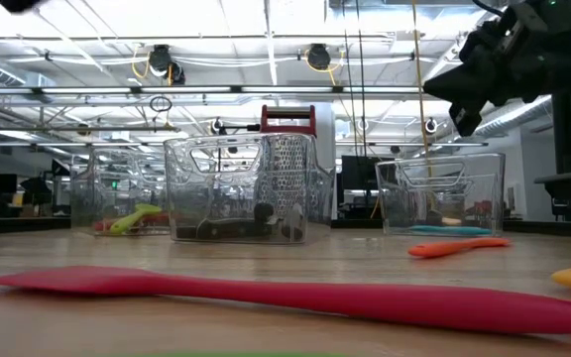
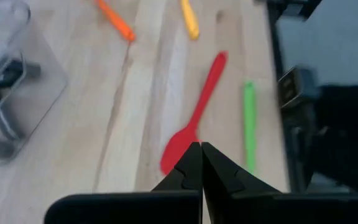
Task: Pick & Place Kitchen Items
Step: Put the green spatula on the right transparent bin
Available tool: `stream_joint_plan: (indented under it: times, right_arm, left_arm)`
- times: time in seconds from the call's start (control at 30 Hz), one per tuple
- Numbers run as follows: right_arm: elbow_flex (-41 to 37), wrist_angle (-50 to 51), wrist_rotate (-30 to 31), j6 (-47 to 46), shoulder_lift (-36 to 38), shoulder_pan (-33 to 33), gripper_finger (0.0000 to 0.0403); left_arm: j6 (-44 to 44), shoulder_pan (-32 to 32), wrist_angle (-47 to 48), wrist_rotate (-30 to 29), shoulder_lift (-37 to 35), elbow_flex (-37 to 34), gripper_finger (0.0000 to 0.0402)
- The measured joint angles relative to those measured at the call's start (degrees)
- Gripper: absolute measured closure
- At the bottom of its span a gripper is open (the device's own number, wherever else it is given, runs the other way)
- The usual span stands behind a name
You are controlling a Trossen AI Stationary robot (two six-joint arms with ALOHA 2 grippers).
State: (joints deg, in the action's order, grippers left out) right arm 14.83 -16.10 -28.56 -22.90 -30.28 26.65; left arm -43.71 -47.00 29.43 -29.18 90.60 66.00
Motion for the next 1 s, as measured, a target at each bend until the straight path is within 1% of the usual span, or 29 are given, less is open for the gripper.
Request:
stream_joint_plan:
  times: [0.13, 0.23, 0.37, 0.47, 0.57, 0.73, 0.9, 1.0]
  right_arm:
    - [0.0, 0.0, 0.0, 1.8, -0.3, -0.9, 0.0385]
    - [0.0, 0.1, 0.2, 2.8, -0.5, -0.9, 0.0385]
    - [0.0, 0.1, 0.2, 3.2, -0.6, -0.9, 0.0385]
    - [0.0, 0.1, 0.2, 4.2, -0.5, -0.9, 0.0385]
    - [0.0, 0.1, 0.2, 4.3, -0.6, -0.9, 0.0385]
    - [0.0, 0.1, 0.2, 4.3, -0.6, -0.9, 0.0385]
    - [0.0, 0.1, 0.2, 4.3, -0.6, -0.9, 0.0385]
    - [0.0, 0.1, 0.2, 4.3, -0.6, -0.9, 0.0385]
  left_arm:
    - [0.6, 2.3, 0.8, 5.5, 0.8, 0.0, 0.0400]
    - [-2.5, 2.4, 0.6, 8.6, 1.7, 0.0, 0.0401]
    - [-8.7, 1.1, -2.2, 9.2, 3.8, 0.0, 0.0400]
    - [-11.8, -0.3, -7.2, 8.9, 6.1, 0.0, 0.0388]
    - [-13.7, -1.6, -11.5, 8.9, 8.1, 0.0, 0.0363]
    - [-16.5, -2.7, -17.3, 8.7, 10.6, 0.0, 0.0306]
    - [-16.6, -2.9, -20.3, 9.6, 12.8, 0.0, 0.0245]
    - [-16.6, -2.9, -22.0, 10.5, 14.2, 0.1, 0.0218]
